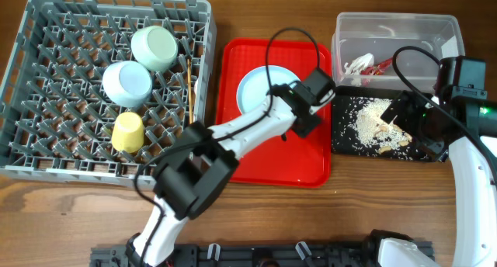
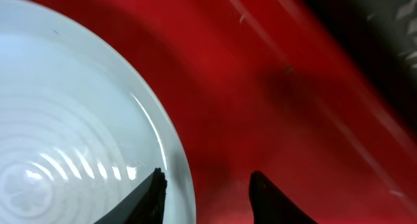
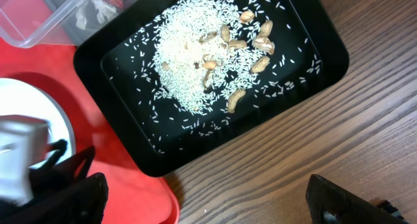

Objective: Sort waste into correct bins and load items into the dishwasher rack
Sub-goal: 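Lift the plate off the red tray with the left gripper, then stand the plate upright in the rack's right slots and release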

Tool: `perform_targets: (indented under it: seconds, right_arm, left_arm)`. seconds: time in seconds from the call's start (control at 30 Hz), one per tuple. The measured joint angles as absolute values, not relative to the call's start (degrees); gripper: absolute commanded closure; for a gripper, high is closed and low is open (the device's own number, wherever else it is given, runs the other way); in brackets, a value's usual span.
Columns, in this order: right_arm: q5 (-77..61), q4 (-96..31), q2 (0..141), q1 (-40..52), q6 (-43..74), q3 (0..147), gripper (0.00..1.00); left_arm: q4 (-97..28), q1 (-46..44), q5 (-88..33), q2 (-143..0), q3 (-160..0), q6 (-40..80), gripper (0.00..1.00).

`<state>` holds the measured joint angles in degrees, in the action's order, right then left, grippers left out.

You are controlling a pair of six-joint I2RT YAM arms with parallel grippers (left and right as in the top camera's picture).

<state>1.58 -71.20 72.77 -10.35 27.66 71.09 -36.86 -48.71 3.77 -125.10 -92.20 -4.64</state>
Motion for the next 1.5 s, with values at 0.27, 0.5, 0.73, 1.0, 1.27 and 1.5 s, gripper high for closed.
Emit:
perform_targets:
  seconds: [0.27, 0.5, 0.73, 1.0, 1.27, 1.5]
  right_arm:
    - [1.56, -71.35, 72.77, -10.35, 27.66, 71.09, 0.01]
    - [1.58, -71.37, 72.77, -10.35, 27.64, 71.09, 0.01]
    - [1.56, -71.37, 72.77, -10.35, 27.57, 71.09, 0.01]
    - [1.58, -71.59, 72.77, -10.35, 27.57, 71.09, 0.01]
    - [1.56, -71.59, 72.77, -10.35, 27.55, 71.09, 0.01]
    - [1.58, -71.59, 72.77, -10.35, 27.38, 71.09, 0.01]
  left_arm:
    - [-37.01, -50.78, 11.22, -126.69, -92.33, -5.34, 0.96]
    - [-37.26, -51.00, 19.25, -127.09, -92.38, -5.76, 0.96]
    - [-37.58, -51.07, 22.48, -125.95, -92.86, -6.59, 0.96]
    - [-37.65, -49.89, 22.61, -111.92, -93.93, -6.61, 0.96]
    - [-37.74, -41.10, 13.23, -103.74, -93.95, -1.76, 0.96]
    - [-37.95, -26.41, -6.70, -98.00, -93.95, 6.33, 0.96]
